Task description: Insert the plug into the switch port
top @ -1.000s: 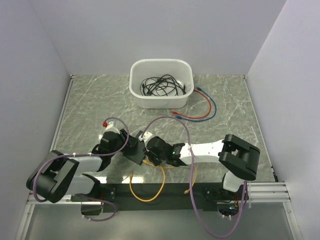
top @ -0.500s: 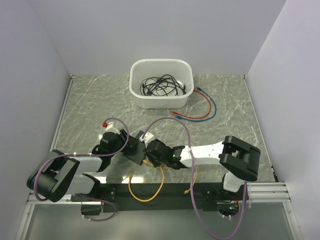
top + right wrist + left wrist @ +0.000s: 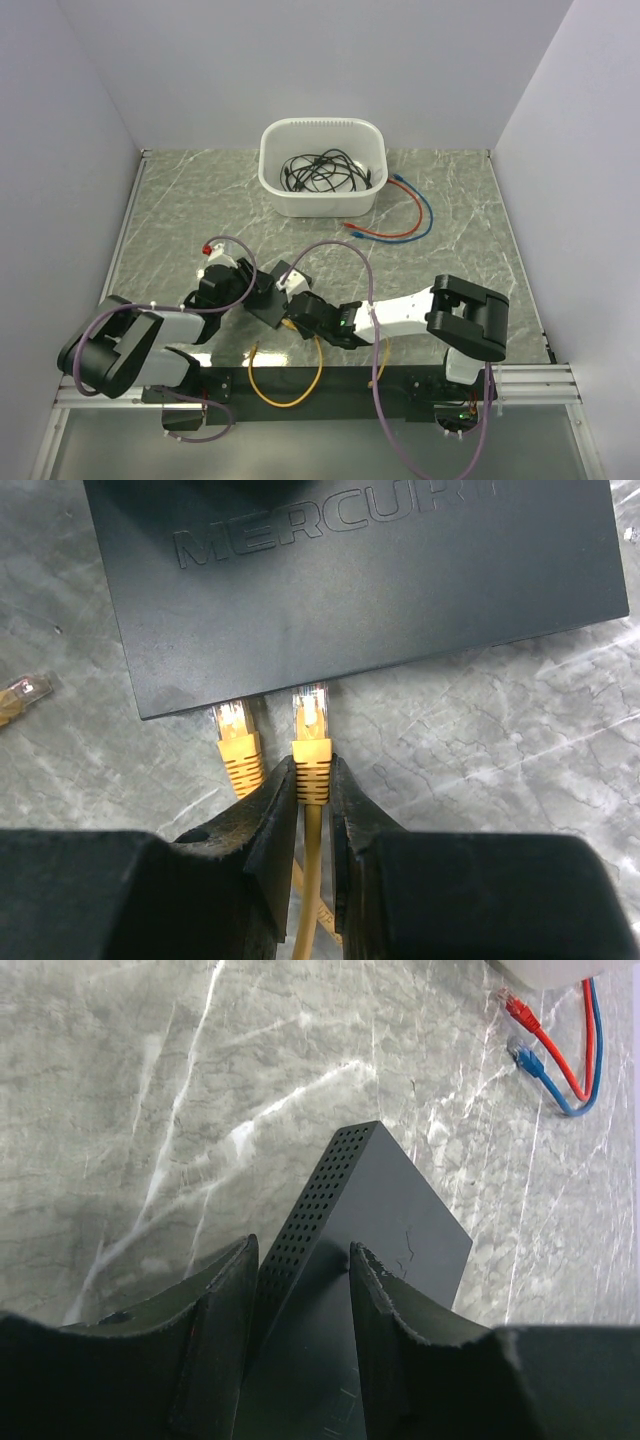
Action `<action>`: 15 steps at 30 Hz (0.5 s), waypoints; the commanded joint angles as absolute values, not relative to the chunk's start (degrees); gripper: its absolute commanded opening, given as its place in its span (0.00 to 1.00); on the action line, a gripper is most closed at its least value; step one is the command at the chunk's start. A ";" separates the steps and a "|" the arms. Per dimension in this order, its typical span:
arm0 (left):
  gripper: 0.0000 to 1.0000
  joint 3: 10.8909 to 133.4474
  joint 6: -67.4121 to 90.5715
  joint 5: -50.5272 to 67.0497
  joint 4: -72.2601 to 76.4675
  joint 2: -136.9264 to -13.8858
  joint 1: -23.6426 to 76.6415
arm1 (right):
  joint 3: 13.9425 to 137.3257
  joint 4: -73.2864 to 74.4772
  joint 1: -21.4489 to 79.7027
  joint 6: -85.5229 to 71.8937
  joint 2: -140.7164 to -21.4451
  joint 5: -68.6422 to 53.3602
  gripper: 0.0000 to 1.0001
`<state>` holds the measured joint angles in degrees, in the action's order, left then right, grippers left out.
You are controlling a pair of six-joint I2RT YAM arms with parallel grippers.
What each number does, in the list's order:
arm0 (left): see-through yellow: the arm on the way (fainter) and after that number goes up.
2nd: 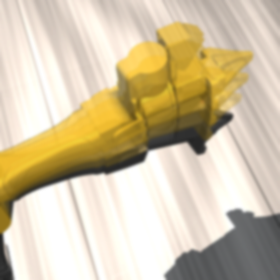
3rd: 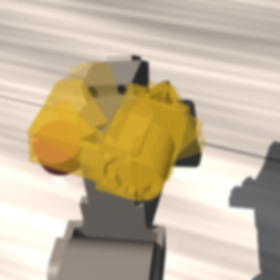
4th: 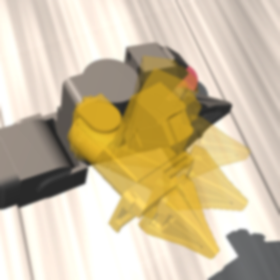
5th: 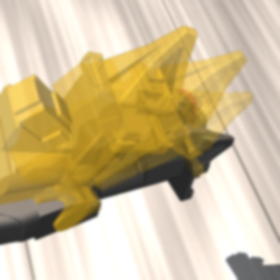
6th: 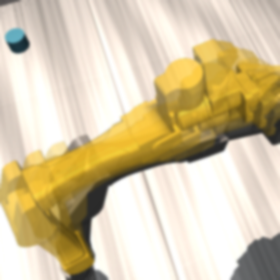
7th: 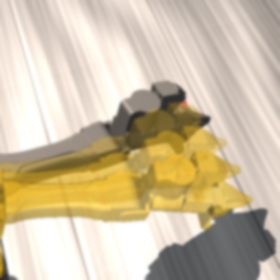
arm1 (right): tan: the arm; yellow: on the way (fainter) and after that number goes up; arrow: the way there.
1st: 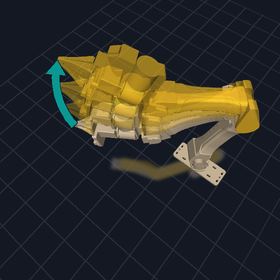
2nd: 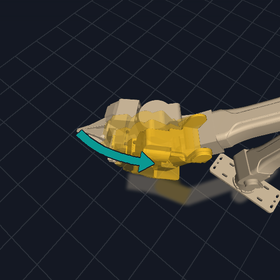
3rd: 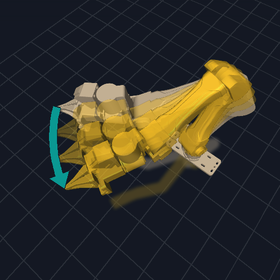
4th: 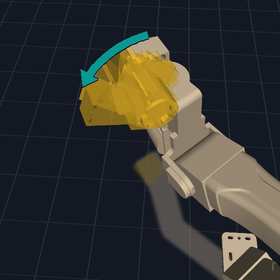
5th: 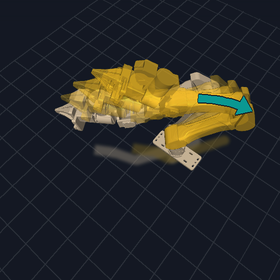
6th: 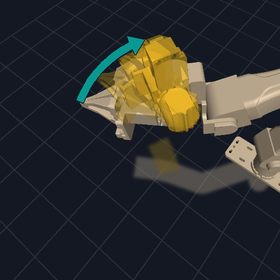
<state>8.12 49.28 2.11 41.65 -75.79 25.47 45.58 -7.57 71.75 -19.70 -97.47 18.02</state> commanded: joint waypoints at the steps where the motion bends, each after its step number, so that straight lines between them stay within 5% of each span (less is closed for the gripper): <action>1: 0.47 6.94 50.19 6.50 39.90 -77.25 26.28 | 45.36 -19.24 71.98 -20.66 -98.79 19.51 0.00; 15: 0.46 5.36 50.89 10.63 47.72 -83.05 26.63 | 44.91 -24.52 72.42 -18.98 -99.84 18.63 0.00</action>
<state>7.70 49.01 2.24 49.41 -81.01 24.99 42.61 -15.22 72.05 -18.35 -97.80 18.55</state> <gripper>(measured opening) 0.459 0.222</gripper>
